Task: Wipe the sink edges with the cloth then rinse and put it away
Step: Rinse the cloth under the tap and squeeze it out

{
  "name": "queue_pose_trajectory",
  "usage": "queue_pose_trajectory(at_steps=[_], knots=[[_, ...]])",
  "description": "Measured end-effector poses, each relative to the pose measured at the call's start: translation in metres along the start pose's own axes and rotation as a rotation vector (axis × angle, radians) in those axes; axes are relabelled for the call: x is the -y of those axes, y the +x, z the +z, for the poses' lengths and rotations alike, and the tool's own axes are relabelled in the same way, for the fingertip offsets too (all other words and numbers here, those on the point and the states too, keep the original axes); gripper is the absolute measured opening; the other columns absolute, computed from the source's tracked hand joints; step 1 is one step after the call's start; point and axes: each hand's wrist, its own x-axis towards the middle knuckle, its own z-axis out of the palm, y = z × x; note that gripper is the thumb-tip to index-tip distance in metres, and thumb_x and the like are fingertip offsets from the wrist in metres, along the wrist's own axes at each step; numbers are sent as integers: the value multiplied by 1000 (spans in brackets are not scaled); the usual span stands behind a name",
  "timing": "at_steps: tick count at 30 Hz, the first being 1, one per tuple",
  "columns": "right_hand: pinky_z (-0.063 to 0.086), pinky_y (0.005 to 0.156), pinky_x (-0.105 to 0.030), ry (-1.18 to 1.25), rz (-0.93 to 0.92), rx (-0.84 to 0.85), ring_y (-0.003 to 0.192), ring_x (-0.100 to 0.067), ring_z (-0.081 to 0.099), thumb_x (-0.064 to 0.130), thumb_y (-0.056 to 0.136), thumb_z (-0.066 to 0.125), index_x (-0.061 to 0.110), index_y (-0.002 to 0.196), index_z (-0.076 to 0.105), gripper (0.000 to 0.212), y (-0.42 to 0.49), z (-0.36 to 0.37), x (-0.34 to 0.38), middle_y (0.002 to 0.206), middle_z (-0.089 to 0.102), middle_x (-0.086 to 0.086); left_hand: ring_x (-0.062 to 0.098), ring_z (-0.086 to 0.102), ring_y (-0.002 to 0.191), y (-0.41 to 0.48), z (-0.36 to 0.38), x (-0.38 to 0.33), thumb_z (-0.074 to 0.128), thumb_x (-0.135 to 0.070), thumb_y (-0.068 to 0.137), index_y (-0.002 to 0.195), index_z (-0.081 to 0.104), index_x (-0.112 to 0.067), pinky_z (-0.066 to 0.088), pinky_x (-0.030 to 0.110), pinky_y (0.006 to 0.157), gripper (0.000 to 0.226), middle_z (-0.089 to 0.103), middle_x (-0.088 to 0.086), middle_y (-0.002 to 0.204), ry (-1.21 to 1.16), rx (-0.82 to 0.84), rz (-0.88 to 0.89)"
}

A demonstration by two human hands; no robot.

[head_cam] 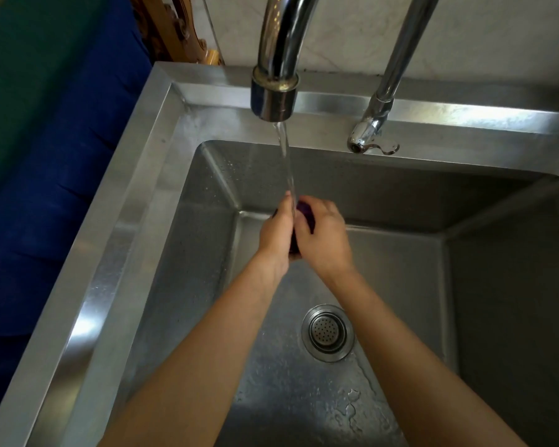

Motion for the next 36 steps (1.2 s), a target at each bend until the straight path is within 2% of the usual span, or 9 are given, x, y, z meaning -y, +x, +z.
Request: queue_pose_trajectory(at_steps=[2, 5, 7, 12, 15, 19, 26, 31, 36], knots=[[36, 100, -37, -103, -121, 56, 113, -31, 49, 34, 93, 45, 18, 127, 54, 39, -6, 2, 3, 126, 56, -12, 18, 60, 78, 5, -5, -4, 44, -44, 94, 82, 61, -17, 50, 22, 54, 34, 67, 1, 73, -123, 39, 21], [36, 103, -37, -171, -97, 78, 123, -30, 47, 49, 92, 43, 27, 127, 53, 43, 3, -4, -4, 137, 51, -7, 13, 58, 60, 3, -2, 0, 47, -41, 92, 70, 59, -20, 43, 21, 50, 32, 63, -6, 53, 49, -7, 24], [45, 92, -36, -137, -64, 79, 110, -31, 57, 53, 89, 45, 26, 117, 60, 42, 7, -5, -4, 121, 62, -10, 13, 58, 56, -4, 2, 1, 49, -42, 91, 66, 59, -20, 44, 21, 47, 35, 62, -7, 49, 81, -58, 45], [47, 66, -41, -150, -104, -103, 77, -41, 63, 44, 92, 39, 4, 83, 63, 48, 16, 2, -2, 81, 68, -23, 31, 67, 77, 2, 11, -2, 45, -57, 86, 49, 64, -20, 56, 46, 76, 56, 66, 5, 66, 80, -265, 191], [46, 63, -41, -174, -130, -163, 73, -44, 63, 34, 97, 35, -1, 78, 64, 49, 22, 2, -2, 78, 68, -27, 33, 66, 74, -2, 16, -5, 37, -52, 92, 45, 58, -18, 55, 42, 70, 62, 65, 9, 64, 227, -392, 352], [50, 69, -42, -165, -52, -139, 77, -44, 64, 32, 99, 31, -2, 80, 65, 52, 28, 5, 1, 81, 68, -28, 21, 49, 53, -10, 17, -12, 33, -38, 100, 45, 44, -17, 31, 26, 46, 59, 48, 0, 49, 474, -479, 484], [49, 74, -37, -48, 161, 15, 86, -39, 63, 36, 99, 29, 2, 82, 66, 53, 38, 5, 1, 88, 68, -25, 14, 43, 46, -9, 15, -12, 32, -35, 101, 44, 39, -16, 30, 27, 45, 60, 43, 0, 46, 580, -466, 573], [43, 97, -40, 354, 510, 150, 109, -29, 56, 45, 97, 28, 5, 117, 56, 53, 38, 2, -11, 117, 60, -15, 25, 62, 75, 7, 6, -3, 43, -37, 94, 71, 52, -23, 53, 36, 60, 29, 58, 0, 71, 438, -254, 298], [40, 104, -45, 539, 513, 123, 109, -30, 57, 33, 100, 30, 7, 110, 62, 43, 32, -6, -10, 117, 62, -18, 25, 69, 82, 6, -2, 0, 54, -50, 86, 93, 66, -21, 56, 40, 62, 32, 72, 7, 90, 5, 93, -152]])
